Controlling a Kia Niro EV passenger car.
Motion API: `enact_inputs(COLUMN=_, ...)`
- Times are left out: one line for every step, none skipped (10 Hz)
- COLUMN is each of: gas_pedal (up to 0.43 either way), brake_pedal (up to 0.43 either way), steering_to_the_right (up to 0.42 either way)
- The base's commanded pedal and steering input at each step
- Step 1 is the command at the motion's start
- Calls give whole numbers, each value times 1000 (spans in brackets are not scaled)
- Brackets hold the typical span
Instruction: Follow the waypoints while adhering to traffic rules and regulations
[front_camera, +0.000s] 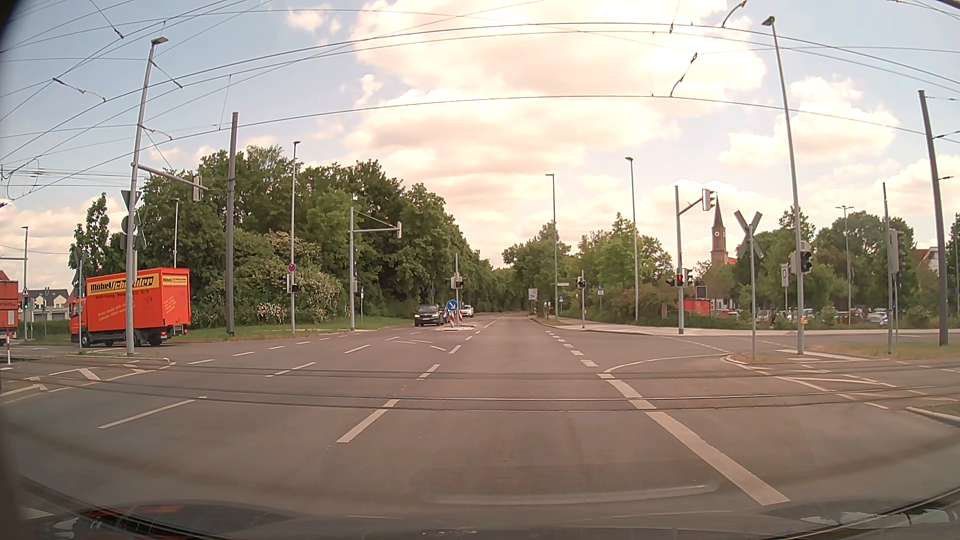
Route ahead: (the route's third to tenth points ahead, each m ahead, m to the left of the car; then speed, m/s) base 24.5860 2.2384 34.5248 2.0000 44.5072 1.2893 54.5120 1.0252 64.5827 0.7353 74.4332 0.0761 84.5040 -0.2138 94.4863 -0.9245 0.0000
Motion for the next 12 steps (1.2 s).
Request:
enact_inputs(gas_pedal=0, brake_pedal=256, steering_to_the_right=-10)
enact_inputs(gas_pedal=0, brake_pedal=256, steering_to_the_right=-10)
enact_inputs(gas_pedal=0, brake_pedal=256, steering_to_the_right=-10)
enact_inputs(gas_pedal=0, brake_pedal=256, steering_to_the_right=-10)
enact_inputs(gas_pedal=0, brake_pedal=256, steering_to_the_right=-11)
enact_inputs(gas_pedal=0, brake_pedal=256, steering_to_the_right=-10)
enact_inputs(gas_pedal=0, brake_pedal=256, steering_to_the_right=-10)
enact_inputs(gas_pedal=0, brake_pedal=256, steering_to_the_right=-10)
enact_inputs(gas_pedal=0, brake_pedal=256, steering_to_the_right=-10)
enact_inputs(gas_pedal=0, brake_pedal=256, steering_to_the_right=-10)
enact_inputs(gas_pedal=0, brake_pedal=256, steering_to_the_right=-10)
enact_inputs(gas_pedal=0, brake_pedal=256, steering_to_the_right=-10)
